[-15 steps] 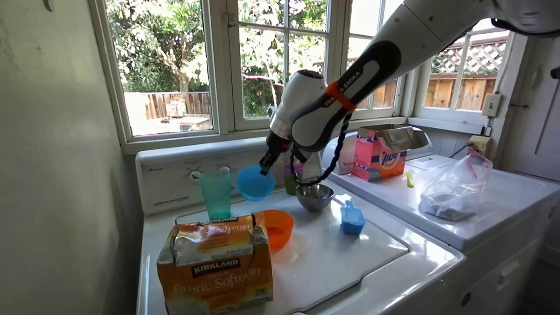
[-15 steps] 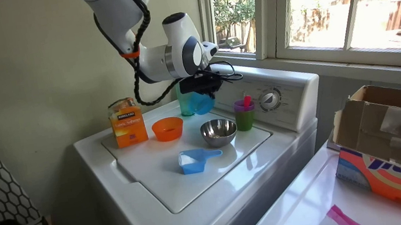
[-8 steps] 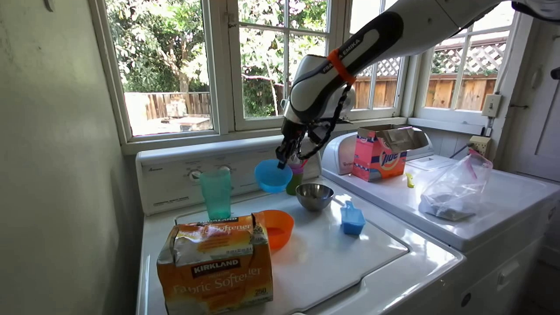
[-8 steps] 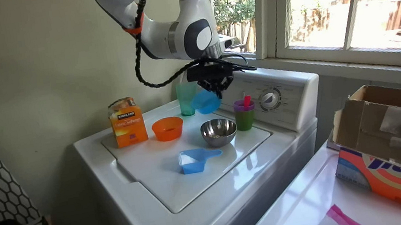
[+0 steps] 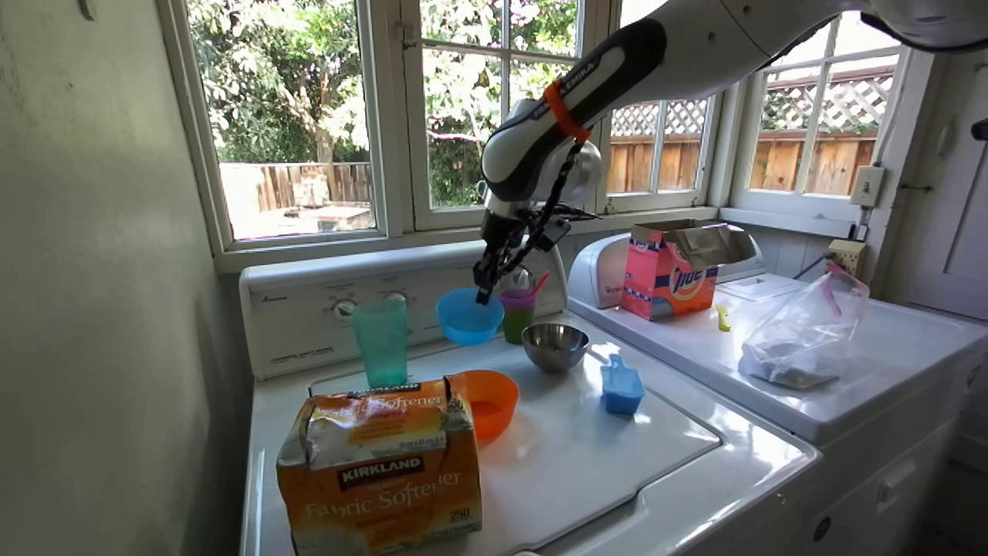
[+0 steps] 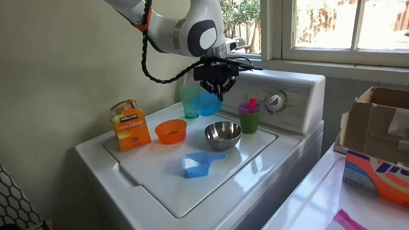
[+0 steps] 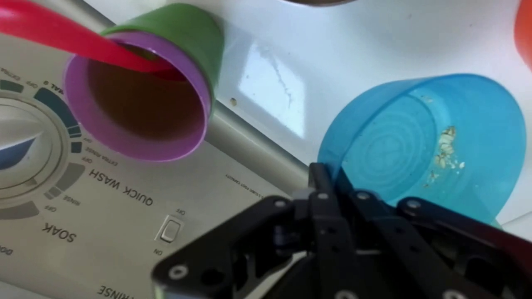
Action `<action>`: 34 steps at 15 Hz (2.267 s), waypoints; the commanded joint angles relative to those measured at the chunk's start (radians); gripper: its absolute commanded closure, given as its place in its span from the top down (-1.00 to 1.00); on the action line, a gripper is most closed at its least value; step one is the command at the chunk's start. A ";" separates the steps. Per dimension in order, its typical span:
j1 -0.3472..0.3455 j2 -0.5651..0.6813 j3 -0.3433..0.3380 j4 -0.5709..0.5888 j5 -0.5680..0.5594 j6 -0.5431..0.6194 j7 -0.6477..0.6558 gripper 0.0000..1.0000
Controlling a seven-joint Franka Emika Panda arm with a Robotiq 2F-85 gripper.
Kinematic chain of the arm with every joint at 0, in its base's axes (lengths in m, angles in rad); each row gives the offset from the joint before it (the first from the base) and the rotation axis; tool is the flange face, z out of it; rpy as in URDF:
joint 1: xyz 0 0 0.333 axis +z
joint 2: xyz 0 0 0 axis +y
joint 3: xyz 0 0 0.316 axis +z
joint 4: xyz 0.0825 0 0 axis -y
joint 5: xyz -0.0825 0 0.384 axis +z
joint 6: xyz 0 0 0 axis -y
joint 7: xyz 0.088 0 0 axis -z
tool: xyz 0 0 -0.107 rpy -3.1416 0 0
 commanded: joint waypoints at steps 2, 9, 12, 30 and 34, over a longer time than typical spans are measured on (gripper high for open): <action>0.086 0.080 -0.074 0.111 0.062 -0.151 -0.066 -0.98; 0.115 0.154 -0.116 0.186 0.092 -0.165 -0.088 -0.98; 0.111 0.185 -0.113 0.229 0.111 -0.206 -0.108 -0.98; 0.199 0.335 -0.182 0.484 0.091 -0.461 -0.091 -0.34; 0.221 0.320 -0.201 0.488 0.062 -0.463 -0.073 0.06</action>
